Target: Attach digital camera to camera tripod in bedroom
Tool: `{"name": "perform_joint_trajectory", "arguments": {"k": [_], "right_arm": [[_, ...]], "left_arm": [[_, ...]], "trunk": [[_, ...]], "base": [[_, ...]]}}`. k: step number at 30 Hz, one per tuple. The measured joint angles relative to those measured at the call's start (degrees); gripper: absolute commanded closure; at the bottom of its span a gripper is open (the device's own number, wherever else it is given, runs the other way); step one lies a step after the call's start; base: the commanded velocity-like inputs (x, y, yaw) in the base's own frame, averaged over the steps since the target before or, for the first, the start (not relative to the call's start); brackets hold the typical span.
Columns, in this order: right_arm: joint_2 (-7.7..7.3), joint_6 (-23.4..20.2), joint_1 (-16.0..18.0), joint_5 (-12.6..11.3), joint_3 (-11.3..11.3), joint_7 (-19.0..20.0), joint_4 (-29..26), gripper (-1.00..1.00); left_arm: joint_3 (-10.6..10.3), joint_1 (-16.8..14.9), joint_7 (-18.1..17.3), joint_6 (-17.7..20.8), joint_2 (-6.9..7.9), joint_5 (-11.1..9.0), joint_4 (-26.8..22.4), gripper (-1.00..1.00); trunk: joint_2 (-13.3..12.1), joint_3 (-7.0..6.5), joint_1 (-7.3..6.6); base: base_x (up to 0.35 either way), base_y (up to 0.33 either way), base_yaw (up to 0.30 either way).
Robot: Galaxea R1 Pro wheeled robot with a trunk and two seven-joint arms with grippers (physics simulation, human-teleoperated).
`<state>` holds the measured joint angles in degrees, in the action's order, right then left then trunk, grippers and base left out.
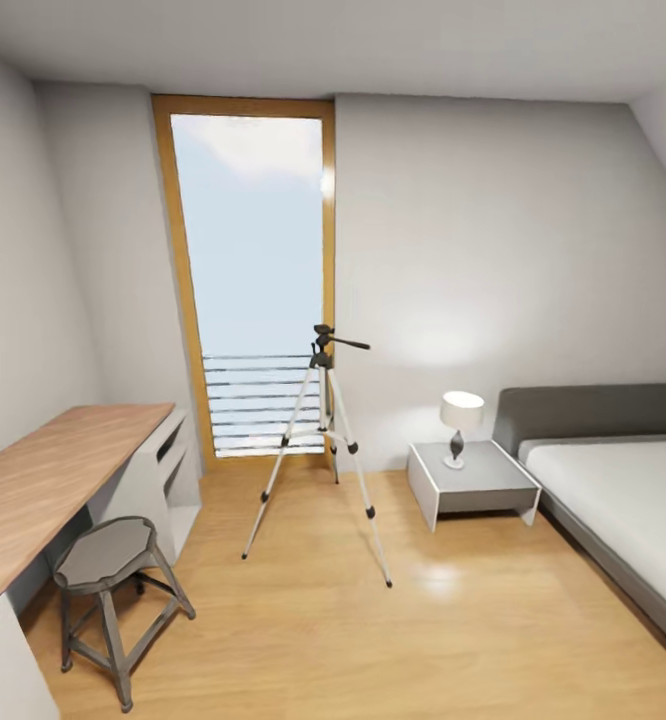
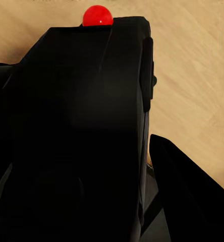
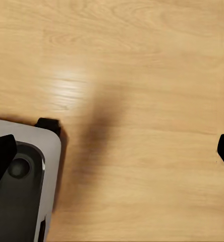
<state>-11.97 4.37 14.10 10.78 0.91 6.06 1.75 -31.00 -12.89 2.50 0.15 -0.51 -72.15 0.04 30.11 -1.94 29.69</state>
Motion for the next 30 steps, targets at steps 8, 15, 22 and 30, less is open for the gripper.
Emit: {"name": "perform_joint_trajectory", "arguments": {"k": [8, 15, 22, 30], "right_arm": [[0.04, -0.1, 0.0, 0.0, 0.0, 0.0, 0.0, -1.0], [0.04, -0.1, 0.0, 0.0, 0.0, 0.0, 0.0, -1.0], [0.04, -0.1, 0.0, 0.0, 0.0, 0.0, 0.0, -1.0], [-0.04, 0.0, 0.0, 0.0, 0.0, 0.0, 0.0, -1.0]], "left_arm": [[0.0, 0.0, 0.0, 0.0, 0.0, 0.0, 0.0, 1.0], [0.0, 0.0, 0.0, 0.0, 0.0, 0.0, 0.0, 1.0], [-0.1, 0.0, 0.0, 0.0, 0.0, 0.0, 0.0, 1.0], [-0.1, 0.0, 0.0, 0.1, -0.01, 0.1, 0.0, 1.0]], "trunk": [[0.0, 0.0, 0.0], [0.0, 0.0, 0.0], [0.0, 0.0, 0.0], [0.0, 0.0, 0.0]], "base": [[0.294, -0.202, 0.278], [0.294, -0.202, 0.278], [0.294, -0.203, 0.249], [0.294, -0.203, 0.048]]}}
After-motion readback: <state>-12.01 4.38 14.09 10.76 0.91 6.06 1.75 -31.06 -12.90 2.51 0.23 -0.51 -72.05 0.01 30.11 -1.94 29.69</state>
